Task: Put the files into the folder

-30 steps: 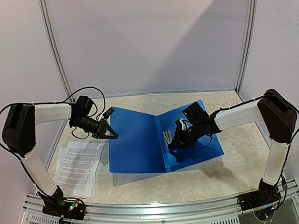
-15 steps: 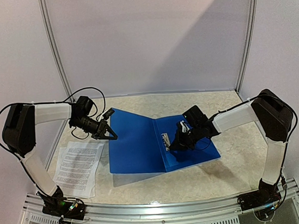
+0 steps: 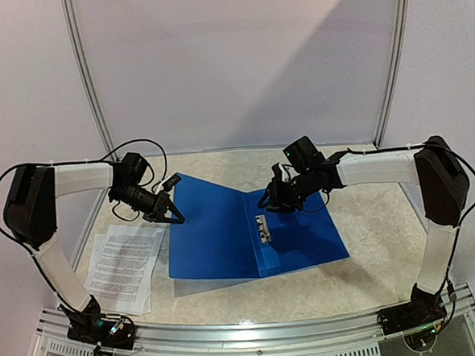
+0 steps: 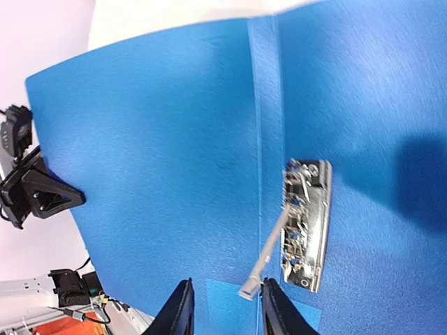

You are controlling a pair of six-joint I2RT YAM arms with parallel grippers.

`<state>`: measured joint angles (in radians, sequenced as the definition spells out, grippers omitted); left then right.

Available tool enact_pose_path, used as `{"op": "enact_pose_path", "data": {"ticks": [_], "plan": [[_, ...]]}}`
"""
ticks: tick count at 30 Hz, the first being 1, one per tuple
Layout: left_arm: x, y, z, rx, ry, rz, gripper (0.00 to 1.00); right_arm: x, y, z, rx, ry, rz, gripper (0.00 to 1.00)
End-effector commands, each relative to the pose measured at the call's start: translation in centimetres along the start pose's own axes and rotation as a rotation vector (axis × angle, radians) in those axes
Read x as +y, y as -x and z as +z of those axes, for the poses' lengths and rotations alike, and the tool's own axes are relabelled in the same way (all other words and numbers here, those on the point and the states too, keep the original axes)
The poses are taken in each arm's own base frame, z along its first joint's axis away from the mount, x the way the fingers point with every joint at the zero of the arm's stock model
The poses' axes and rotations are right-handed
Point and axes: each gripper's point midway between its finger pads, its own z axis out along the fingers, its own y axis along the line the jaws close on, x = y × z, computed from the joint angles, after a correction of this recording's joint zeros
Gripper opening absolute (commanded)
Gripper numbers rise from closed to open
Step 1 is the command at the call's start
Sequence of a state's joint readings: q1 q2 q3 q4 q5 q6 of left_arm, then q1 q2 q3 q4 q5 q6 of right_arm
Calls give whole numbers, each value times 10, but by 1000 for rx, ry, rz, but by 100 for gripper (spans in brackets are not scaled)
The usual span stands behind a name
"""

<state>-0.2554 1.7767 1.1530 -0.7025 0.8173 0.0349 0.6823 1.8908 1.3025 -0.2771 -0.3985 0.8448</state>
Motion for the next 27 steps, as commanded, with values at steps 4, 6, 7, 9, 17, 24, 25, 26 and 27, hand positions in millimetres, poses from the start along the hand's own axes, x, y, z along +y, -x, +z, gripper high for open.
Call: {"op": "enact_pose_path", "data": {"ticks": [4, 6, 7, 9, 17, 24, 25, 26, 27], "plan": [[5, 2, 3, 24, 16, 33, 0, 19, 19, -29, -77, -52, -385, 43], [5, 3, 4, 29, 10, 33, 0, 32, 13, -46, -152, -43, -648, 48], [5, 2, 4, 31, 10, 32, 0, 42, 3, -51, -181, -15, -810, 50], [6, 2, 5, 34, 7, 31, 0, 56, -22, -60, -236, 58, -1150, 61], [9, 0, 7, 52, 13, 29, 0, 44, -45, -39, -190, 49, -1729, 79], [7, 1, 5, 54, 9, 36, 0, 19, -44, 2, -51, 21, -1801, 68], [6, 2, 5, 54, 8, 40, 0, 16, -45, 7, -26, 25, -1810, 65], [6, 2, 4, 55, 9, 38, 0, 16, -44, 10, -18, 27, -1810, 62], [5, 2, 4, 55, 9, 43, 0, 13, -43, 16, -8, 22, -1794, 60]]}}
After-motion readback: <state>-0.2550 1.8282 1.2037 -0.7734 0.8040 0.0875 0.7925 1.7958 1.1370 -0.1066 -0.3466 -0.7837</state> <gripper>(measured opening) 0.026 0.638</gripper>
